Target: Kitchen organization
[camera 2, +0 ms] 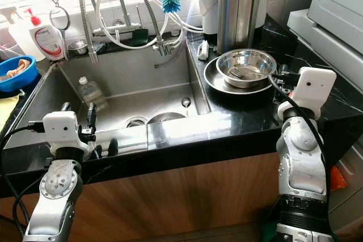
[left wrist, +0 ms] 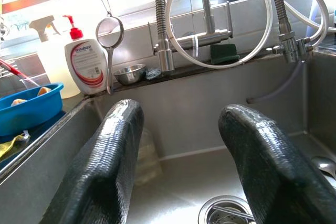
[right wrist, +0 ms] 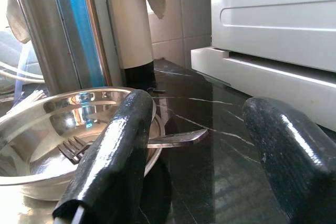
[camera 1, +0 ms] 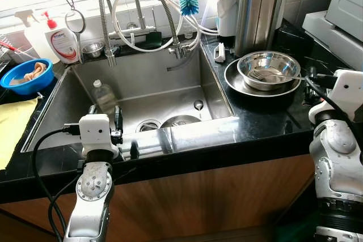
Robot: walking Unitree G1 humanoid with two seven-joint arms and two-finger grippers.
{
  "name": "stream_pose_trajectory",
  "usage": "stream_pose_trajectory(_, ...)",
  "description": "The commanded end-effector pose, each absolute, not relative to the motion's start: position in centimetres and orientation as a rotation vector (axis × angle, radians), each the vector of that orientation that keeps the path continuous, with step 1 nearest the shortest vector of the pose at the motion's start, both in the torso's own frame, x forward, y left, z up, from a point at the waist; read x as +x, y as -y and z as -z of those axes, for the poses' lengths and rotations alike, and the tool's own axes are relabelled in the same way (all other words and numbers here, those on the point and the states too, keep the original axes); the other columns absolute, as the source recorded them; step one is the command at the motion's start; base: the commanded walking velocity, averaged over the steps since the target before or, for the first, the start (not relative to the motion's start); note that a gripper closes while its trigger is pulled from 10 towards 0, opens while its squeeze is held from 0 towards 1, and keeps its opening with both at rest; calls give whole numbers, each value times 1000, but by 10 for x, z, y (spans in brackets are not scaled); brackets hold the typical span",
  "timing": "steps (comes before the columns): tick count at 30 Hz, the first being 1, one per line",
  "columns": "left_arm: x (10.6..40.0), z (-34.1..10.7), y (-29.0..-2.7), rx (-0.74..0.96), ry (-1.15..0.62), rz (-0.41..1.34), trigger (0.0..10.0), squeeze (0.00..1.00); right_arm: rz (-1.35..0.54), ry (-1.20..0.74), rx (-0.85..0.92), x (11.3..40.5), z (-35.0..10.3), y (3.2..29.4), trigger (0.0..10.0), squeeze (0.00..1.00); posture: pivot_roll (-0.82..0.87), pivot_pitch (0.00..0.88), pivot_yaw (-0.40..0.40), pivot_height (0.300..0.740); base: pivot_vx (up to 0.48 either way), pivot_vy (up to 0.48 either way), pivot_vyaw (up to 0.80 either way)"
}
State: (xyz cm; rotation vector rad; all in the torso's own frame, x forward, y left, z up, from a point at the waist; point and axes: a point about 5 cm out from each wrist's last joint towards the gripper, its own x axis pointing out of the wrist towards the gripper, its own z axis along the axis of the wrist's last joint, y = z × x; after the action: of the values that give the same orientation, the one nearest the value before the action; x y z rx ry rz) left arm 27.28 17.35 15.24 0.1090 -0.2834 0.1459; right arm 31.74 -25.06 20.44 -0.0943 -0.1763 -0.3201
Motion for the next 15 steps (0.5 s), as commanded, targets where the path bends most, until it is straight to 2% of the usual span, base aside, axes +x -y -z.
stream_pose_trajectory(1, 272, -153, -178, 142, 281, -146, 10000, 0, 301, 165, -85, 320, -203, 246, 10000, 0, -221, 0, 144, 740, 0, 0, 0)
stream_pose_trajectory(15, 272, -154, -178, 148, 288, -149, 10000, 0, 274, 144, -49, 325, -193, 241, 10000, 0, -212, 0, 138, 740, 0, 0, 0)
